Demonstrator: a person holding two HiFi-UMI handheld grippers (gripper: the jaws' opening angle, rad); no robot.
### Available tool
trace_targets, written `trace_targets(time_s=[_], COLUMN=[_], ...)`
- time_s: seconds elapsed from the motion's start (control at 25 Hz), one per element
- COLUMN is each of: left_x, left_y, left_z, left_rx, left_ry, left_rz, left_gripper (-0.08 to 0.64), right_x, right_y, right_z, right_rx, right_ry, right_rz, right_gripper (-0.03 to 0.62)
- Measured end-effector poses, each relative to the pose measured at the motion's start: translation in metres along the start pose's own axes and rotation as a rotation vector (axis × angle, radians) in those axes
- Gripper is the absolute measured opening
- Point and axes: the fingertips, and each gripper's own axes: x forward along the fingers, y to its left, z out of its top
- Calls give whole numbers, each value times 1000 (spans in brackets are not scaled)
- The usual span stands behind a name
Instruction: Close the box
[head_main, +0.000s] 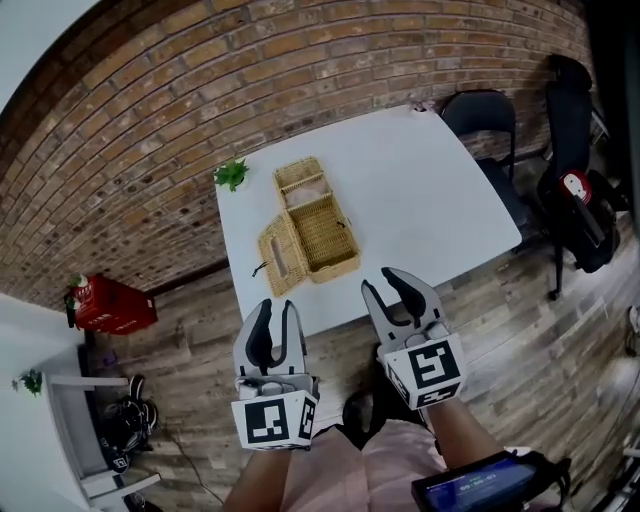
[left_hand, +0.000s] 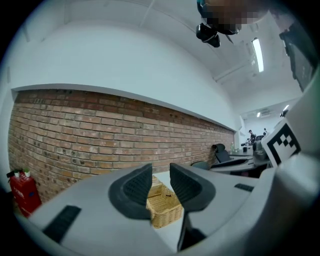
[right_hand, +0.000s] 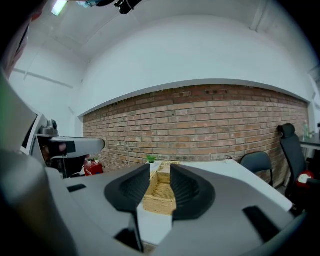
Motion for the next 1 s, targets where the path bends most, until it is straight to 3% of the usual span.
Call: trace_targets(time_s=[0.52, 1.0], left_x=[67, 81], left_y=[1, 20], left_z=[30, 57], left_rx=[21, 26], left_ry=[-32, -116], left_rz=[155, 296], left_gripper=[118, 118], right_x=[64, 98], right_y=[-55, -62], right_z=[38, 69], right_rx=[-16, -76], right_ry=[-45, -97], right_rz=[144, 256], right_gripper=[121, 118])
